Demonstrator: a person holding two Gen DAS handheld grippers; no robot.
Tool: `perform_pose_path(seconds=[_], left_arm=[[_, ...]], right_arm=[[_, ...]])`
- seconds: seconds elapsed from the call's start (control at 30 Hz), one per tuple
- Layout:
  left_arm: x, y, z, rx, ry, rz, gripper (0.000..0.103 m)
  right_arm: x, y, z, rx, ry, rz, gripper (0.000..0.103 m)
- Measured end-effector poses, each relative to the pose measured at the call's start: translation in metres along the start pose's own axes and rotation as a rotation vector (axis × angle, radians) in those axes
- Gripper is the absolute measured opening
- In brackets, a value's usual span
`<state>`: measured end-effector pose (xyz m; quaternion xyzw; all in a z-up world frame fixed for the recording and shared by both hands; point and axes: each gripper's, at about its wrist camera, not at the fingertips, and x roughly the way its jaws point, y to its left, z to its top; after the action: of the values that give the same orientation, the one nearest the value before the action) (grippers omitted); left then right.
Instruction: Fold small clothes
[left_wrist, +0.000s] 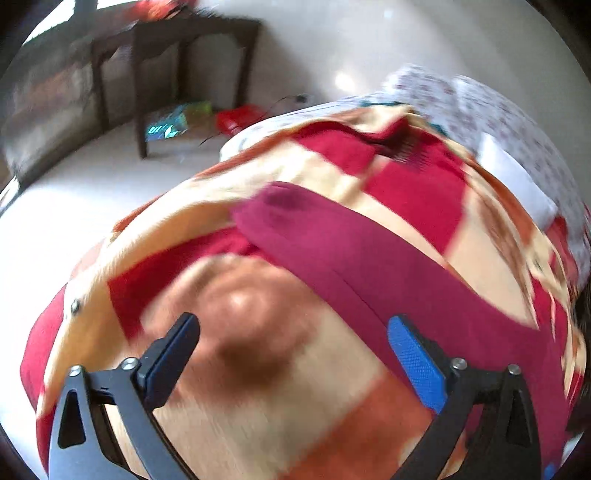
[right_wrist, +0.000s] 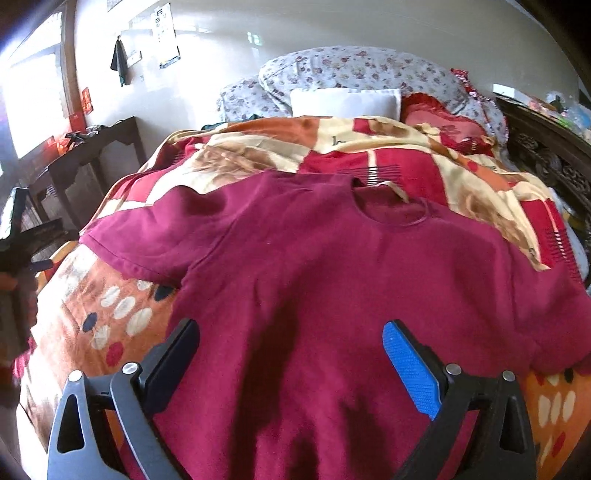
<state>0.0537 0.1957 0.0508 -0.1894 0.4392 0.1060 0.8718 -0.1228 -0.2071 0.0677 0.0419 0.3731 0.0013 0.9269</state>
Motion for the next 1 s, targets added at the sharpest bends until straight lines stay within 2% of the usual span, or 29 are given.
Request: perform_pose_path(seconds=[0.17,0.27,0.3,0.33,0.37,0.4,0.43,0.5,0.63,0.73,0.87,1.0], left_arm=[[0.040,0.013,0.027,-0.071,0.060,0.002,0.088],[0.056,0.009,0.038,-0.066,0.036,0.019,0.085],[0.059,0.008,0.040,-0.061,0.031,0.022,0.077],[0.062,0.007,0.043,-0.055,0.028,0.022,0.061],[0.066,0.006,0.046,-0.050,0.026,0.018,0.049],[0.068,0.005,0.048,-0.048,0.028,0.018,0.027],[0.068,0.004,0.050,-0.044,0.028,0.022,0.015],[0.059,0.001,0.054,-0.037,0.017,-0.001,0.009],[-0.002,-0.021,0.050,0.043,-0.105,-0.061,0.008],[-0.057,-0.056,0.038,0.118,-0.162,-0.190,0.008],[-0.120,-0.131,-0.002,0.305,-0.217,-0.353,0.008],[-0.147,-0.197,-0.059,0.462,-0.195,-0.485,0.008]], right_arm=[[0.013,0.009,0.004,-0.032,0.024,0.016,0.096],[0.017,0.011,0.004,-0.036,0.029,0.020,0.095],[0.018,0.010,0.005,-0.035,0.031,0.022,0.094],[0.019,0.010,0.005,-0.034,0.033,0.023,0.094],[0.021,0.009,0.005,-0.033,0.035,0.022,0.094],[0.022,0.009,0.005,-0.029,0.038,0.023,0.094],[0.022,0.007,0.005,-0.023,0.040,0.026,0.094],[0.021,0.006,0.006,-0.015,0.038,0.031,0.094],[0.014,-0.003,0.008,0.007,0.017,0.035,0.094],[0.008,-0.012,0.012,0.048,0.005,0.047,0.094],[-0.006,-0.026,0.015,0.082,-0.020,0.046,0.094],[-0.022,-0.046,0.014,0.113,-0.044,0.019,0.094]])
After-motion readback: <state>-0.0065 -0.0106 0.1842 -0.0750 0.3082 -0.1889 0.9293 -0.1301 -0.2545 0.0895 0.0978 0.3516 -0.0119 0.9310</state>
